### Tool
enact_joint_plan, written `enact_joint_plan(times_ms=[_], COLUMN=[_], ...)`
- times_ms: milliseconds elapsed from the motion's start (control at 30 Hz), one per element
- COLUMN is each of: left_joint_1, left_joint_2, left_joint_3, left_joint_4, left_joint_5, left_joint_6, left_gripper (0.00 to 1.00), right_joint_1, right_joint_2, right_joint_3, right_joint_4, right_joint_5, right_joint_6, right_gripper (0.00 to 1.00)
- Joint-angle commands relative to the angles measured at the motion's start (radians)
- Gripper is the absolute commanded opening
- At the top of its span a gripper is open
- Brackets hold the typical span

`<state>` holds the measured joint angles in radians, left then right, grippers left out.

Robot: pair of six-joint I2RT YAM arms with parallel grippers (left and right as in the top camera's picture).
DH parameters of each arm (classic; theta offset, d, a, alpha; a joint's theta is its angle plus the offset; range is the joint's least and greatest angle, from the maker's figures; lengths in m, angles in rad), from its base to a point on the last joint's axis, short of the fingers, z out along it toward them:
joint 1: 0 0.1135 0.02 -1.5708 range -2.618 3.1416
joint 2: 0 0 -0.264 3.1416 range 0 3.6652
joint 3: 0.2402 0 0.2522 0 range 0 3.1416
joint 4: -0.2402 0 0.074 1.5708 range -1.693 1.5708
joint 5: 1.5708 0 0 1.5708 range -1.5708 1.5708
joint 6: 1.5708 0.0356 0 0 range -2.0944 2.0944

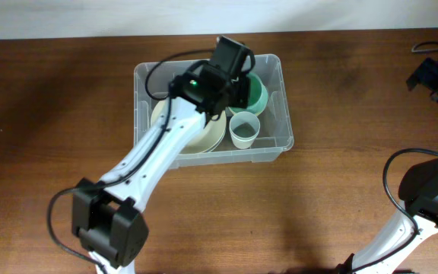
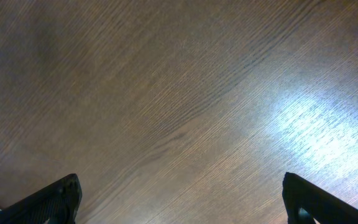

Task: Pack container
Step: 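Carry the mint green cup into the bin and stack it on the cups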

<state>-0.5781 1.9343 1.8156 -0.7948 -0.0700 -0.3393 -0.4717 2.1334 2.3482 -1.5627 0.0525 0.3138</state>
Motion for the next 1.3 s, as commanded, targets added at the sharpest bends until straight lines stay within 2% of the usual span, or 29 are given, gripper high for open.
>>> enact_joint_plan(times_ms=[0,433,600,667,767,833,900,1000,1133,1267], left_joint_1=[-0.008,-0.008,-0.008,-0.008,-0.008,-0.008,-0.008,-0.006,0.025,0.118], left_joint_2=[-0.002,-0.005,-0.004,-0.004,-0.004,-0.004,-0.004,-0.005,-0.013,-0.073], left_joint_3=[0.006,0.006,0.006,0.006,0.006,0.006,0.006,0.006,0.023,0.036], left_joint_4=[-0.041,-0.232,-0.235,-0.234,-0.233,-0.231,-0.231,-0.231,-0.259,-0.333], left_joint_5=[-0.024,0.067,0.067,0.067,0.067,0.067,0.066,0.051,-0.087,-0.211], left_joint_6=[0.019,0.02,0.02,0.02,0.02,0.02,0.02,0.02,0.019,-0.012], left_gripper=[0.01,0.01,0.06,0.13,0.15,0.26,0.62,0.99,0.99,0.99], right_joint_1=[-0.006,-0.006,-0.006,-0.006,-0.006,-0.006,-0.006,-0.006,-0.006,-0.006], right_joint_2=[0.003,0.003,0.003,0.003,0.003,0.003,0.003,0.003,0.003,0.003], right_joint_3=[-0.004,-0.004,-0.004,-0.004,-0.004,-0.004,-0.004,-0.004,-0.004,-0.004], right_joint_4=[0.0,0.0,0.0,0.0,0.0,0.0,0.0,0.0,0.0,0.0], right_joint_5=[0.012,0.012,0.012,0.012,0.012,0.012,0.012,0.012,0.012,0.012], right_joint_6=[0.0,0.0,0.0,0.0,0.0,0.0,0.0,0.0,0.0,0.0], right_gripper=[0.99,0.99,0.99,0.99,0.99,0.99,0.99,0.99,0.99,0.99])
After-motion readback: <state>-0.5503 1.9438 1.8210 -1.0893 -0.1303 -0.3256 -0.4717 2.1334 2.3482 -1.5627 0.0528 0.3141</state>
